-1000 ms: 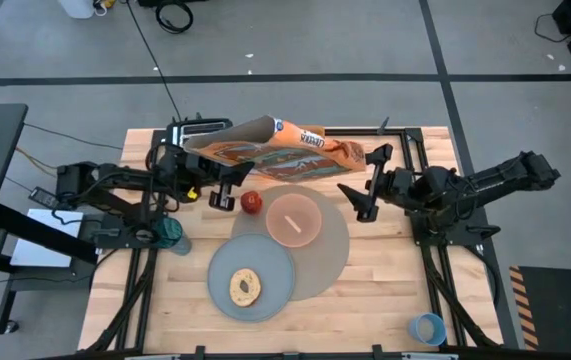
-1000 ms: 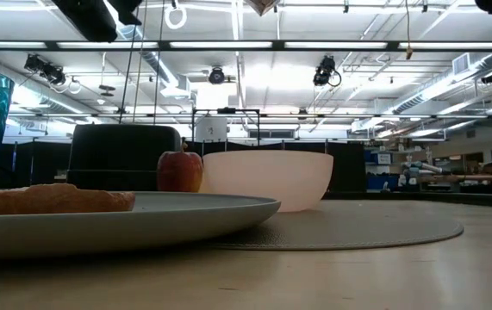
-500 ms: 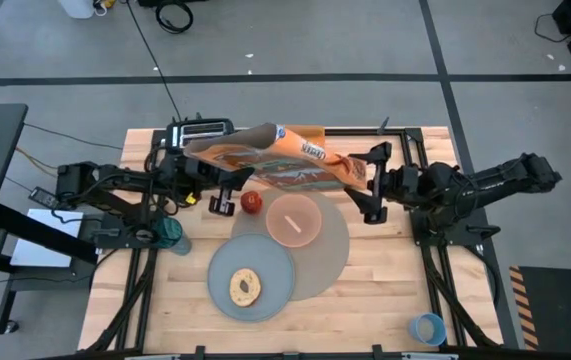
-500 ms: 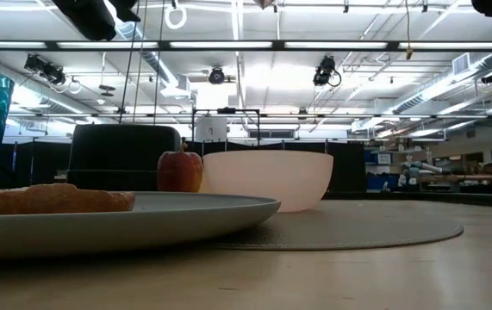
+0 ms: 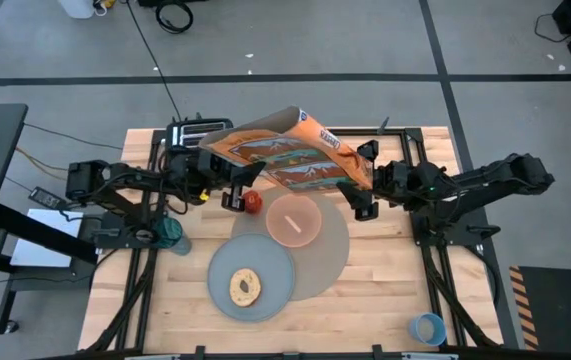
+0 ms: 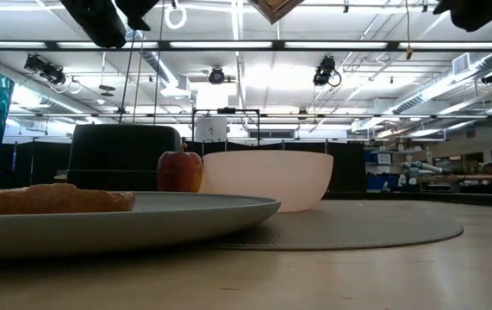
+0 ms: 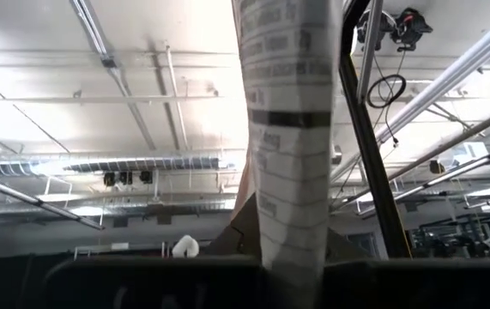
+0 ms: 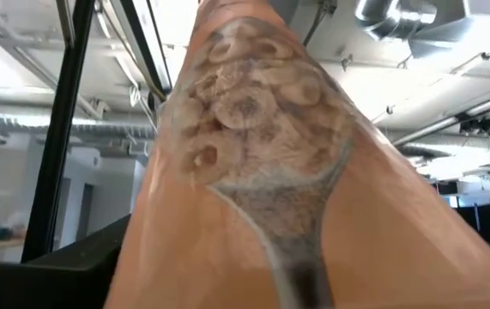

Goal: Arrange a breakfast setting
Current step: Pour the cereal from the cereal box into the pink bowl

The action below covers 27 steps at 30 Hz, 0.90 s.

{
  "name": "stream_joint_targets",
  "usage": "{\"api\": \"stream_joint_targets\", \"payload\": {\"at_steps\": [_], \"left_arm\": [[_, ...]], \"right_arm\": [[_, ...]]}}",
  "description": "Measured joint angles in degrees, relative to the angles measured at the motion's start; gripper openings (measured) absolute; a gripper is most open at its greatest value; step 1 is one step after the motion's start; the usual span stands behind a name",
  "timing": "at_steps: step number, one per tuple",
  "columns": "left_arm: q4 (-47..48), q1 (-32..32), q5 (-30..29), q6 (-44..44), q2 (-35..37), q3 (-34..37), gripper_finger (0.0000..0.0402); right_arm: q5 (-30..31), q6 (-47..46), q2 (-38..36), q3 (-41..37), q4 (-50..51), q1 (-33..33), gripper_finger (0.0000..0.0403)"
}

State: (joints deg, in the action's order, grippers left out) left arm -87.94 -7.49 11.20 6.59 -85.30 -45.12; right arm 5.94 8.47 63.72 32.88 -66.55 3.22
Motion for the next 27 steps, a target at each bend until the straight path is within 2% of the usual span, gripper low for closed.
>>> {"api": "stream_joint_targets", "payload": {"at_steps": [8, 15, 17, 21, 27], "left_arm": [[0.3, -0.1, 0.0, -0.3, 0.0, -0.4, 0.0013], [2.2, -0.1, -0.1, -0.2, 0.1, -0.5, 0.0016], [3.4, -0.2, 1.4, -0.2, 0.1, -0.5, 0.0025], [5.8, -1.1, 5.9, 1.9, -0.2, -0.4, 0.0068], [15.3, -3.2, 11.3, 3.2, 2.6, -0.4, 0.0164]], "right_arm": [[0.0, 1.4, 0.8, 0.0, -1.3, 0.0, 0.0276], [0.8, 1.8, 0.7, 0.0, -1.2, 0.0, 0.0245], [0.8, 2.0, 0.7, 0.0, -0.9, 0.0, 0.024], [0.6, 2.2, -0.1, -0.1, 1.5, 0.6, 0.0239], [3.4, 2.1, -5.5, -4.4, 2.2, 2.1, 0.0239]]}}
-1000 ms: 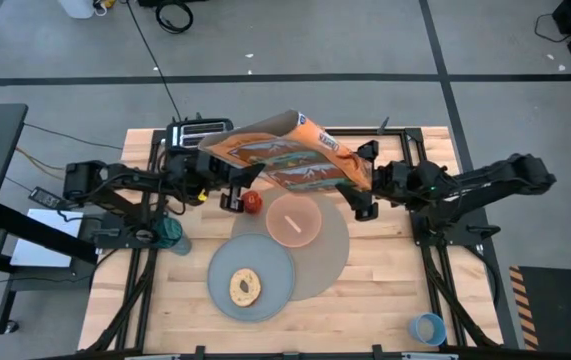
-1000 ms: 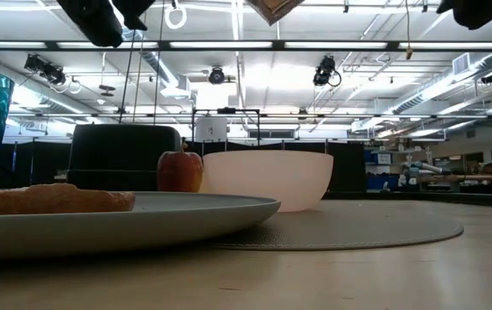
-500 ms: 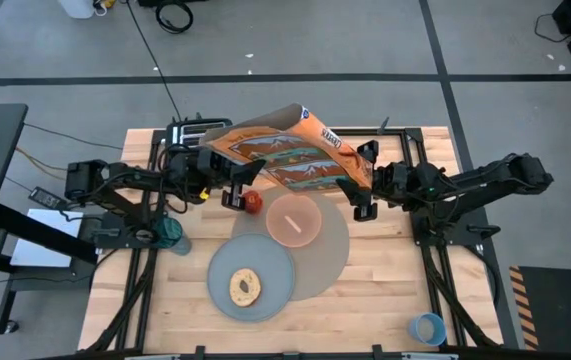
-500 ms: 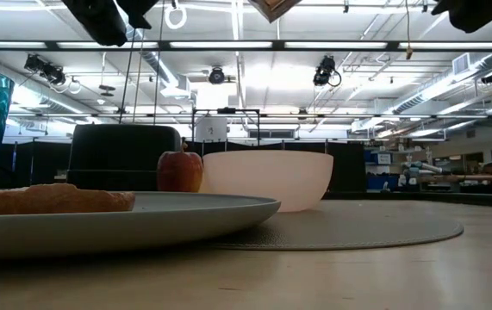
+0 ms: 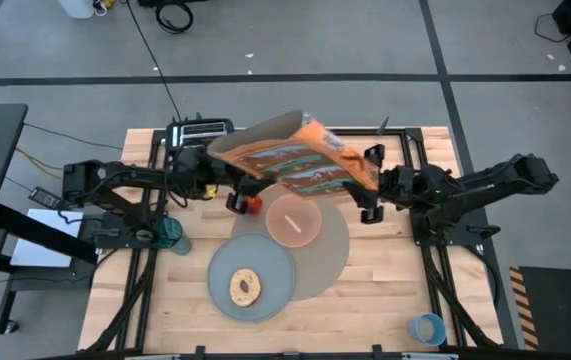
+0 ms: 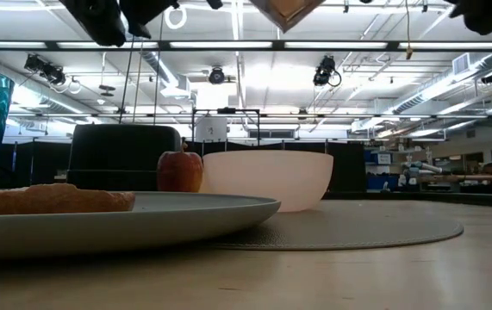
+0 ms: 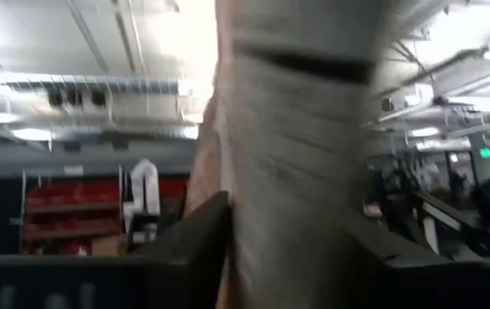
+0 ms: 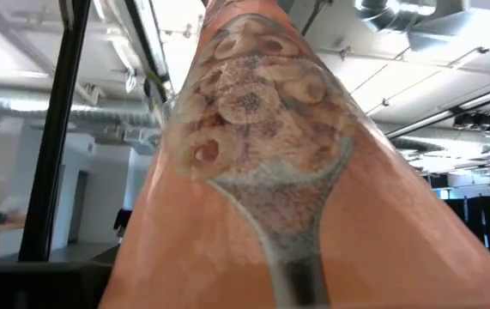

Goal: Arrange a breakfast setting
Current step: Pour the cereal from the cereal box into the pink bowl

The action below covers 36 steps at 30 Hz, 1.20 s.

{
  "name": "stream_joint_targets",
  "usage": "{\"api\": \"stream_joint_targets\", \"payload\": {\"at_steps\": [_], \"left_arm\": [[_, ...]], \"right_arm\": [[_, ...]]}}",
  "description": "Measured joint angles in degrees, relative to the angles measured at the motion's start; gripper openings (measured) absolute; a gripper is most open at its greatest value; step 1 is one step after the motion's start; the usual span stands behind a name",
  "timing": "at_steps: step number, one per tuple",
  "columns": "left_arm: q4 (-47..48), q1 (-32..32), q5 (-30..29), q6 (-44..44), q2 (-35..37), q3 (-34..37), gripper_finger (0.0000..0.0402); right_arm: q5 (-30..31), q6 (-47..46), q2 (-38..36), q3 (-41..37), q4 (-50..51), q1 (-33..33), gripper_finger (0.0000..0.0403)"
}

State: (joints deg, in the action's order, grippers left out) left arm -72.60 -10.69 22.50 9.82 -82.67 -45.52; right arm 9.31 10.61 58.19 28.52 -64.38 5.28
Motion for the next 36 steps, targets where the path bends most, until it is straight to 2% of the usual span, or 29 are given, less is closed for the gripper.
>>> {"api": "stream_joint_targets", "payload": {"at_steps": [3, 8, 12, 16, 20, 23, 26, 29, 33, 36], "left_arm": [[7.6, -1.0, 2.4, -0.1, 3.3, 0.0, 0.0204], [32.4, -1.8, 4.2, -4.4, 9.4, 0.0, 0.0239], [50.0, -0.3, 0.4, -5.8, 11.4, 0.0, 0.0241], [61.7, 2.4, -5.7, -6.0, 11.4, 0.0, 0.0236], [67.5, 5.5, -11.5, -5.1, 11.4, 0.0, 0.0229], [68.5, 7.4, -12.2, -1.5, 11.4, 0.0, 0.0227], [69.9, 8.5, -12.3, 2.2, 11.5, -0.3, 0.0226], [77.2, 8.7, -13.2, 4.4, 11.5, -2.8, 0.0226], [89.6, 8.7, -19.7, 5.1, 11.5, -6.7, 0.0226], [94.8, 8.7, -23.2, 6.2, 11.5, -7.6, 0.0226]], "right_arm": [[2.2, -0.3, -5.0, -4.2, -0.3, 1.0, 0.0238], [5.9, -0.4, -15.9, -9.7, 5.9, 3.6, 0.0238], [10.3, -1.1, -26.3, -9.8, 22.7, 5.4, 0.0237], [9.3, -4.9, -34.7, -8.3, 38.9, 6.1, 0.0237], [7.6, -9.7, -41.9, -6.1, 55.6, 6.0, 0.0237], [6.5, -12.7, -45.8, -2.2, 70.7, 6.0, 0.0237], [6.5, -14.5, -46.5, 4.4, 83.3, 6.0, 0.0237], [6.5, -15.4, -44.5, 10.8, 93.5, 6.0, 0.0237], [6.9, -16.4, -38.8, 17.6, 104.2, 6.0, 0.0237], [7.4, -16.6, -32.1, 21.6, 109.6, 6.0, 0.0237]]}}
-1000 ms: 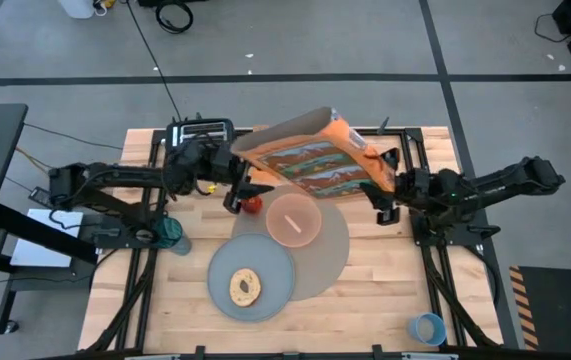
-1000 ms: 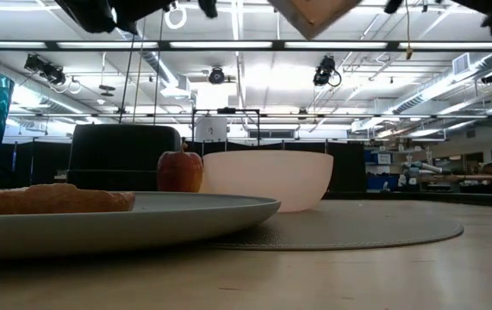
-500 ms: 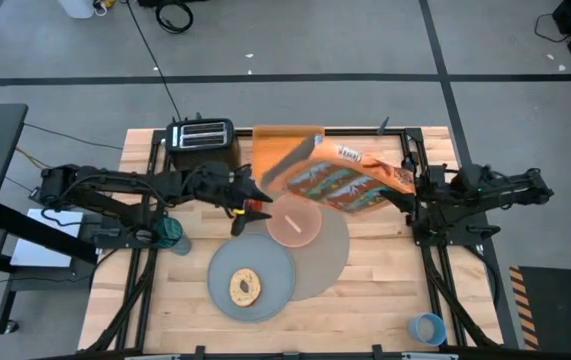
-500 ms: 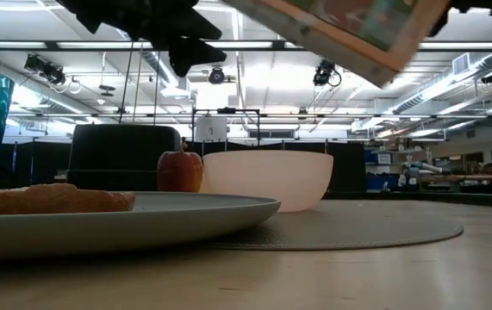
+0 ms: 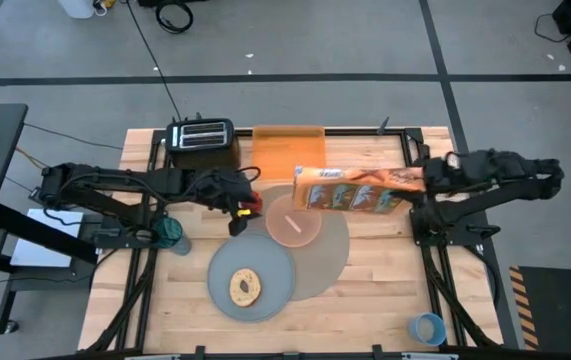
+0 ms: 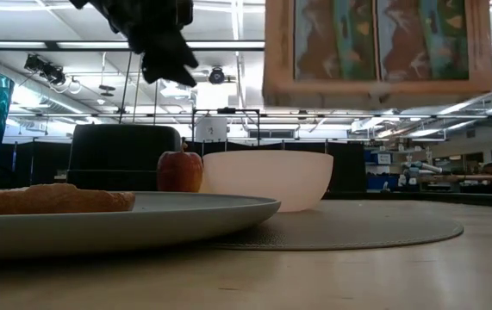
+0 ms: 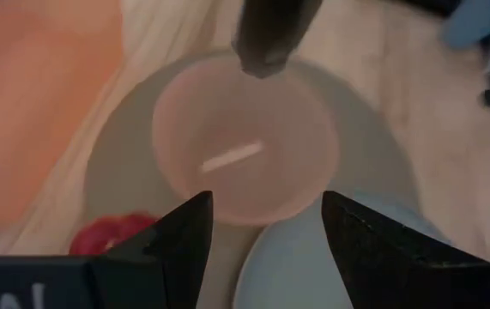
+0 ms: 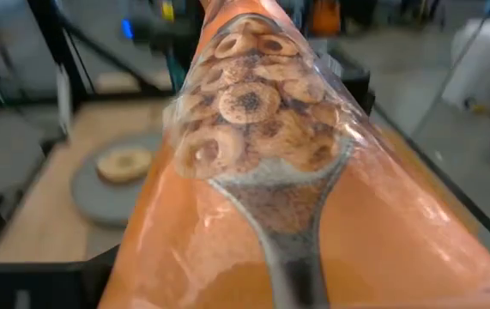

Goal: Arrange a breakfast setting
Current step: Pour the cereal from the cereal box into the pink bowl

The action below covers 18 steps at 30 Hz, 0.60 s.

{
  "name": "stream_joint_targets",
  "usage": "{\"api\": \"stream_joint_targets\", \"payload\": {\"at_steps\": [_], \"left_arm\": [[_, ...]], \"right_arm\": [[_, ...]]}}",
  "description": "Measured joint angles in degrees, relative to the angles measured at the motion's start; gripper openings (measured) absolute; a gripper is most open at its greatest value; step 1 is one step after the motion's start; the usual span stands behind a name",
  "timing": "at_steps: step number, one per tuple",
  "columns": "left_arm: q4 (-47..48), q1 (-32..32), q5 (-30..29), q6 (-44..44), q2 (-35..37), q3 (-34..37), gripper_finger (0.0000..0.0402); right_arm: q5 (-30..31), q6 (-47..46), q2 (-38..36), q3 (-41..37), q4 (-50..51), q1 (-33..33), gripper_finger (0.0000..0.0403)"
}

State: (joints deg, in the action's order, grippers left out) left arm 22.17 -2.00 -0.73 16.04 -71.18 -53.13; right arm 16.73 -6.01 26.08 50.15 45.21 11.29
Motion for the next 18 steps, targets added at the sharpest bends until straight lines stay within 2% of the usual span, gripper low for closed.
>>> {"api": "stream_joint_targets", "payload": {"at_steps": [8, 18], "left_arm": [[4.4, 0.0, -0.8, 1.4, 0.0, -0.1, 0.0226], [7.6, 0.0, -0.7, 1.3, 0.0, -0.1, 0.0226]], "right_arm": [[-0.4, 3.6, 17.8, 11.1, 8.5, 0.0, 0.0237], [-2.8, 11.2, 29.6, 22.7, 13.4, -0.5, 0.0237]]}}
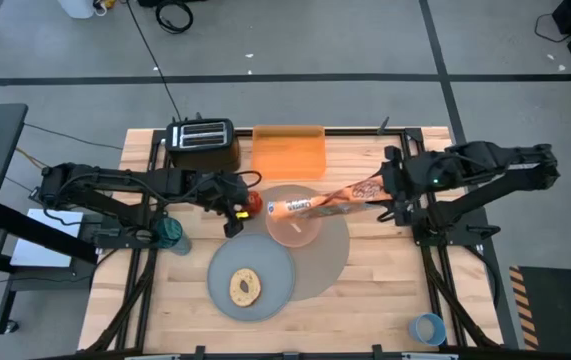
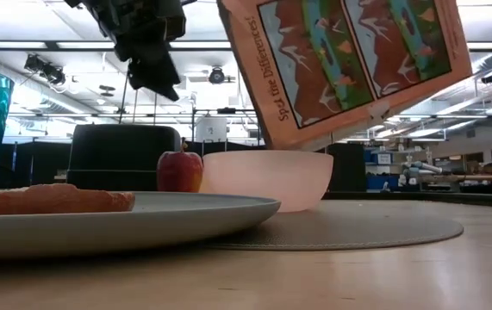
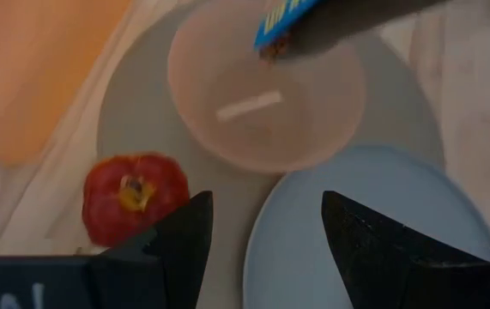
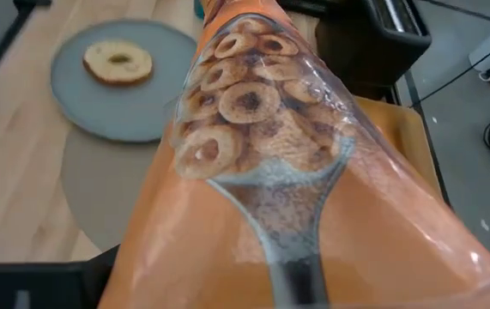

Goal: Arrange a breakfast setting
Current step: Pour the cereal from the cereal box into the pink bowl

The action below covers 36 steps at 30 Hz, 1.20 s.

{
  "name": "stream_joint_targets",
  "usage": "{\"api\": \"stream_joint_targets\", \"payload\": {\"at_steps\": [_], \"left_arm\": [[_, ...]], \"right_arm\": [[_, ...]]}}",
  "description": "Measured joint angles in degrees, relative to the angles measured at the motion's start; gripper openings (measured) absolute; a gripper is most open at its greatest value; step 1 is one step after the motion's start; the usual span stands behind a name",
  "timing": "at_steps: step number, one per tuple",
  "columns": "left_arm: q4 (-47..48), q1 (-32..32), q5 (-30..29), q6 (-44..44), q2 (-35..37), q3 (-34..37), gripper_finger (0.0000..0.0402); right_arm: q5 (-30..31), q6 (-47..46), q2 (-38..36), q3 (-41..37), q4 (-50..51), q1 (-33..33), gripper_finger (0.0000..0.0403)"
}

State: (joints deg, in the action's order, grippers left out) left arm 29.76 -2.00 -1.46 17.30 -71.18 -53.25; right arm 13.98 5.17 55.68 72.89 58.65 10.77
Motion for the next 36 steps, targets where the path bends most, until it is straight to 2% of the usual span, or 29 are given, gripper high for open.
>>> {"api": "stream_joint_targets", "payload": {"at_steps": [7, 24, 31, 34, 36], "left_arm": [[3.3, 0.0, 0.2, -1.2, 0.0, 0.0, 0.0226], [7.4, -0.1, 0.2, -1.4, 2.8, -0.1, 0.0226], [7.4, -0.1, 0.2, -1.4, 5.4, -0.1, 0.0226], [7.0, -0.1, 0.2, -1.5, 5.8, -0.1, 0.0226], [7.1, -0.1, 0.2, -1.5, 6.0, 0.0, 0.0226]], "right_arm": [[-3.2, 4.0, 5.3, 5.5, 2.8, -2.0, 0.0237], [-2.8, 9.2, 19.3, 20.3, 12.6, -2.7, 0.0237], [-1.3, 8.9, 22.2, 22.4, 13.8, -2.5, 0.0237], [-2.4, 9.4, 22.3, 22.6, 13.3, -2.4, 0.0237], [-0.7, 8.5, 22.2, 22.6, 13.2, -2.3, 0.0237]]}}
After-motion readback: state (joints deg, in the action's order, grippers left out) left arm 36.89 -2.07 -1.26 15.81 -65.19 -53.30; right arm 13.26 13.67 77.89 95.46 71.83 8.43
